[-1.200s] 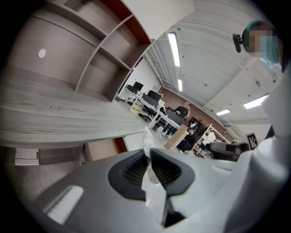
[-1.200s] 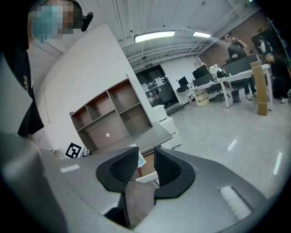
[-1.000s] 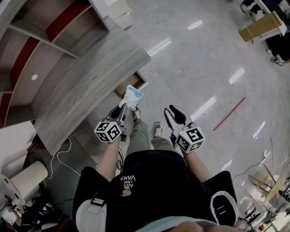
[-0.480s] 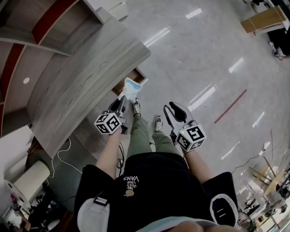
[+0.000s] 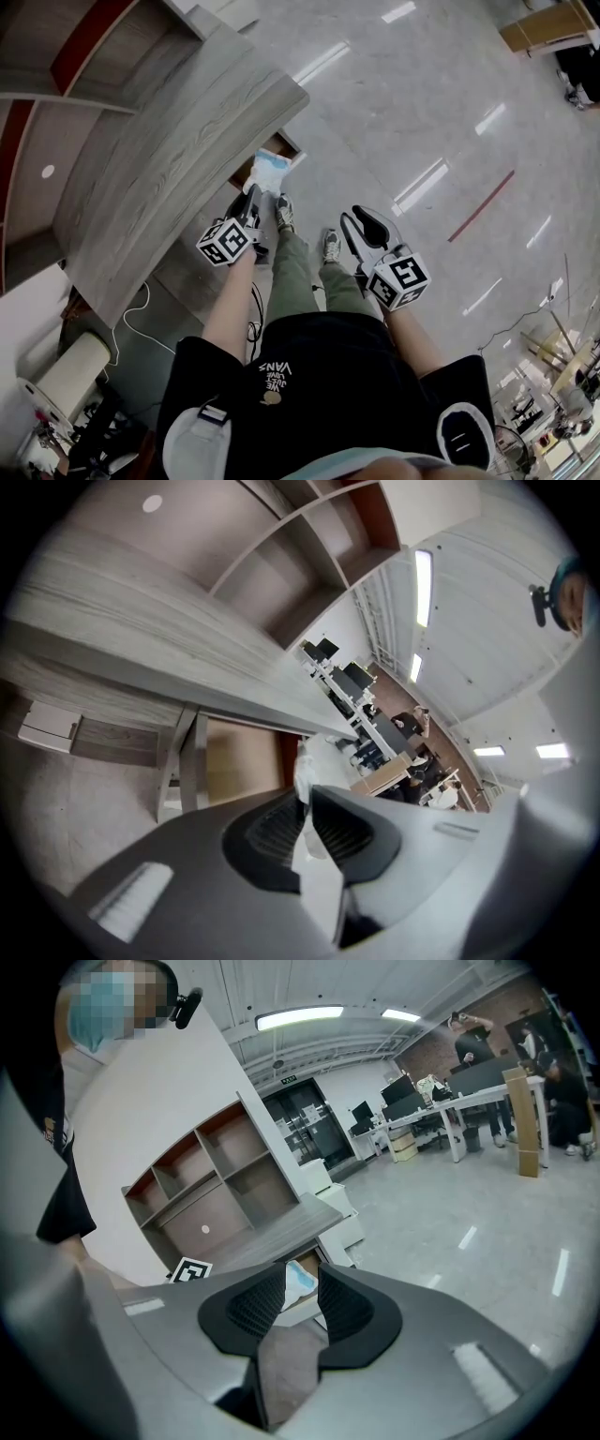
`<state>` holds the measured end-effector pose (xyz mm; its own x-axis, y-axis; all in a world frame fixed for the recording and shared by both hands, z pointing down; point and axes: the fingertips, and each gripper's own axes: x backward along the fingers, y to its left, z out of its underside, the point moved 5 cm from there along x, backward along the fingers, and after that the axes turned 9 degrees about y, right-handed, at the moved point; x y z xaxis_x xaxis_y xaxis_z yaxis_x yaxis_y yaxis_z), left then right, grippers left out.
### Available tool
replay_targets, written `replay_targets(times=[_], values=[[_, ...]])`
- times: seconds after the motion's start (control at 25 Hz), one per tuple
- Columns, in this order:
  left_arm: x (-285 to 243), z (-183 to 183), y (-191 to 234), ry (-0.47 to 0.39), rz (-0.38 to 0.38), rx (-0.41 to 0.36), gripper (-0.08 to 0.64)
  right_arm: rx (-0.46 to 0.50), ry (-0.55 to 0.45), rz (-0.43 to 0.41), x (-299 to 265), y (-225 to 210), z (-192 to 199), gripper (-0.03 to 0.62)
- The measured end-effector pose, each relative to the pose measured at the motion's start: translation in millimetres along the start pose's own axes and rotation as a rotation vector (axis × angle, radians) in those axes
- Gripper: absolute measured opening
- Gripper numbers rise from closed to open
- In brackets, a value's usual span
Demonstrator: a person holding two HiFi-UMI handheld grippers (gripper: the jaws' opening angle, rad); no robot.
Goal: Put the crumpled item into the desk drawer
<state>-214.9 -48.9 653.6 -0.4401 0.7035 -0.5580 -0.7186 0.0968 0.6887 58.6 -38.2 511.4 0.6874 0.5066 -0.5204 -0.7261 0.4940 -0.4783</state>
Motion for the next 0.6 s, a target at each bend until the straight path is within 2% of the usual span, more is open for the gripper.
replay_targets(times=[0.36,0.6], values=[[-16,-4,16,0.01,-0.056,0.078,0.078,-0.012,0.009,-0.003,-7,0,5,0.083],[-28,-2,22,0.033,-0.088,0.166,0.08,-0.03,0.008,0.006,-9,-2,5,0.083]])
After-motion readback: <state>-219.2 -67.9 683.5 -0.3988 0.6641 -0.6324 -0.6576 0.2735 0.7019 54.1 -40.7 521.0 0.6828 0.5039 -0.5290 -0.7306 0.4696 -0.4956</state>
